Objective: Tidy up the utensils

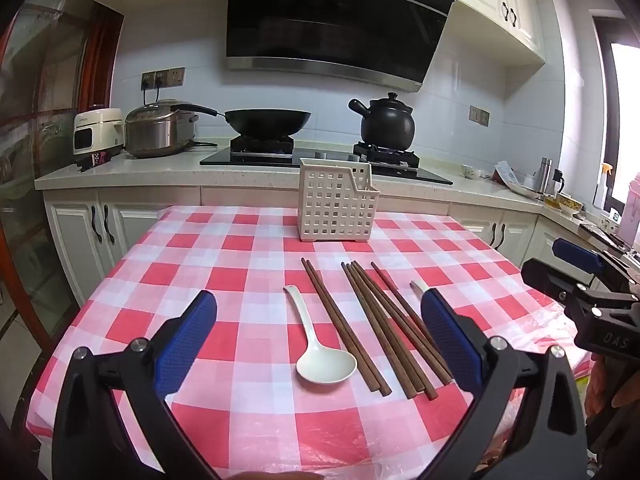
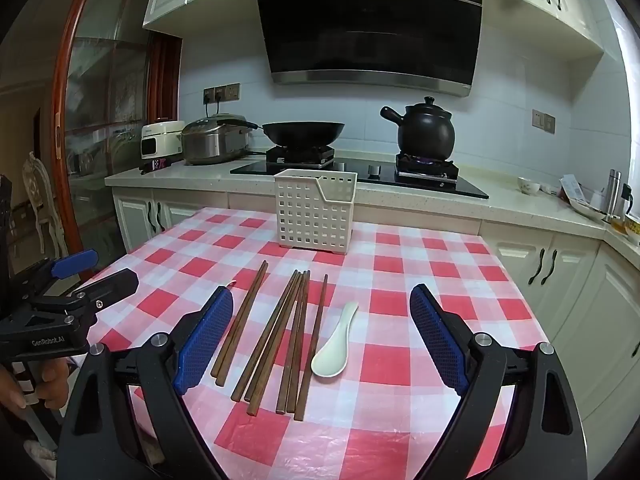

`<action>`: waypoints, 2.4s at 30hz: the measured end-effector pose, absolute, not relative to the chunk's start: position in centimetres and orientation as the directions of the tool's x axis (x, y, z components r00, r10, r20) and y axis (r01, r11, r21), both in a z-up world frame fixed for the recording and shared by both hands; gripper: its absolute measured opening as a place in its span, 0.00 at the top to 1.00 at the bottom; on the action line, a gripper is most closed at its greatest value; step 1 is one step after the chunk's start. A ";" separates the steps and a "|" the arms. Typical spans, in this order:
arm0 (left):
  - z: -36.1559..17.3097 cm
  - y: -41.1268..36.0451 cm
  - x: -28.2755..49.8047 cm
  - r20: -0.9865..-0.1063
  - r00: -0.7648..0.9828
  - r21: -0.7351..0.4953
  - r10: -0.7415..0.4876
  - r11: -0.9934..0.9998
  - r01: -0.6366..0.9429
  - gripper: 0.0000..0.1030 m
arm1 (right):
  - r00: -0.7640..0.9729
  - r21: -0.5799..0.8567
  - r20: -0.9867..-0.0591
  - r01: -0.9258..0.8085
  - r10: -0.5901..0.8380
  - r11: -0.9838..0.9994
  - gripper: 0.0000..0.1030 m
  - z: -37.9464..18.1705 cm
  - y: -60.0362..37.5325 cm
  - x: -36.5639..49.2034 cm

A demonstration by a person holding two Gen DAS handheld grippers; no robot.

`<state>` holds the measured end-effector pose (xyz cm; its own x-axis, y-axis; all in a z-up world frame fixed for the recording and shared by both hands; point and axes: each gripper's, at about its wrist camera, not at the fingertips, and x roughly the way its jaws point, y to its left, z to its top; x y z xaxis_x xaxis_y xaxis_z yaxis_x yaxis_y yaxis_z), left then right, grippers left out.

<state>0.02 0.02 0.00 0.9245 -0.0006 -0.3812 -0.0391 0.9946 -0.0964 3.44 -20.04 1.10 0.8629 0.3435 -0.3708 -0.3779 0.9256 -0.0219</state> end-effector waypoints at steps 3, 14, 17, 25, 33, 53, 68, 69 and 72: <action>0.0 0.0 0.0 -0.379 0.925 -0.095 0.000 0.995 -0.039 0.04 | 0.861 -0.019 -0.374 -0.378 0.345 0.925 0.18 1.1 -20.0 3.5; -0.1 0.2 -0.4 -0.380 0.925 -0.094 0.000 0.995 -0.038 0.04 | 0.861 -0.018 -0.374 -0.379 0.345 0.925 0.18 1.0 -20.0 3.5; -0.1 0.1 -0.3 -0.382 0.924 -0.091 0.000 0.995 -0.038 0.04 | 0.861 -0.017 -0.373 -0.379 0.346 0.925 0.18 1.1 -20.0 3.5; -0.2 0.3 0.0 -0.384 0.923 -0.090 -0.001 0.995 -0.036 0.04 | 0.861 -0.017 -0.373 -0.378 0.345 0.926 0.18 1.1 -20.0 3.5; -0.1 0.2 0.1 -0.385 0.923 -0.087 0.001 0.995 -0.037 0.04 | 0.861 -0.014 -0.373 -0.379 0.347 0.925 0.18 1.1 -20.0 3.6; -0.1 0.1 0.1 -0.386 0.923 -0.085 0.000 0.996 -0.036 0.04 | 0.859 -0.011 -0.375 -0.379 0.348 0.925 0.18 0.9 -20.0 3.7; -0.1 0.0 0.0 -0.382 0.924 -0.090 -0.011 0.996 -0.026 0.04 | 0.859 -0.009 -0.376 -0.379 0.348 0.925 0.18 0.9 -20.0 3.7; -0.1 0.0 0.0 -0.383 0.924 -0.090 -0.010 0.996 -0.026 0.04 | 0.859 -0.009 -0.376 -0.378 0.348 0.926 0.18 0.9 -20.0 3.7; -0.1 0.0 0.0 -0.382 0.924 -0.090 -0.011 0.996 -0.026 0.04 | 0.858 -0.009 -0.377 -0.379 0.348 0.925 0.18 0.8 -20.0 3.7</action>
